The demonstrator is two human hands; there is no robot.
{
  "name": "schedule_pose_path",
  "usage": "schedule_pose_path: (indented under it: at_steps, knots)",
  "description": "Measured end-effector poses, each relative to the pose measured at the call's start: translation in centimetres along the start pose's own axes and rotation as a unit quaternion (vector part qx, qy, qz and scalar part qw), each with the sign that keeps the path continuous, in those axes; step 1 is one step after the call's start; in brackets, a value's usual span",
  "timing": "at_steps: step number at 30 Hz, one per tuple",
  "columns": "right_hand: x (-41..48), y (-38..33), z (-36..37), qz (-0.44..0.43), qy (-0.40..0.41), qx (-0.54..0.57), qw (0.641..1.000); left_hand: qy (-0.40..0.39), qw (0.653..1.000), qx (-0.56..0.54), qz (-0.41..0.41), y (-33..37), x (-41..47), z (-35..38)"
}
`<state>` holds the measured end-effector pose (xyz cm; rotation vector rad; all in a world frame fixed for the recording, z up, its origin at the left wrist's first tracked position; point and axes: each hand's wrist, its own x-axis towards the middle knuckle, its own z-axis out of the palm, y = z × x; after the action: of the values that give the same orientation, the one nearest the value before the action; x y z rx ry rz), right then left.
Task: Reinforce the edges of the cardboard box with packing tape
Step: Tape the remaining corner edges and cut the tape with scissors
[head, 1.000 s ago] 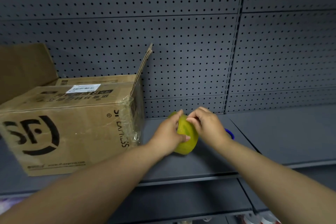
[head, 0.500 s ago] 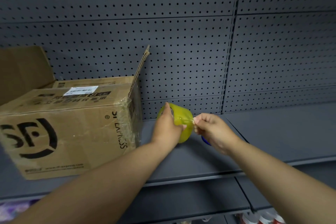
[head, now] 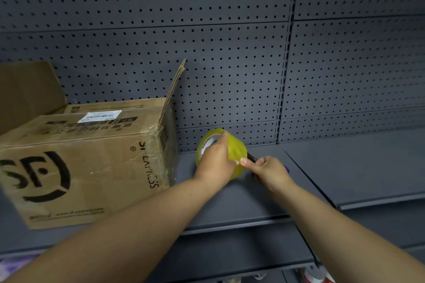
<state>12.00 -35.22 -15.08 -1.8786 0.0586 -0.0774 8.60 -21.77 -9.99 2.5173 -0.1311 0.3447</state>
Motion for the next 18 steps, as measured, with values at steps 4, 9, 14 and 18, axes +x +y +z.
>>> schedule_pose_path:
  at_steps: [4,9,14,18]
  knots:
    - [-0.1,1.0,-1.0,0.018,0.064,-0.094,0.993,-0.018,0.998,0.061,0.007,-0.3,-0.2,-0.5]
    - [-0.9,0.9,-0.7,0.001,0.095,-0.059,0.994,-0.087,0.982,0.166,0.025,-1.9,-0.4,0.6]
    - [-1.7,-0.5,-0.6,-0.025,0.099,-0.050,0.993,-0.190,0.940,0.281,0.022,-3.4,-1.1,1.4]
    - [-2.2,-1.8,-0.2,-0.037,0.125,-0.037,0.991,-0.132,0.949,0.261,0.116,-2.1,-2.3,-1.8]
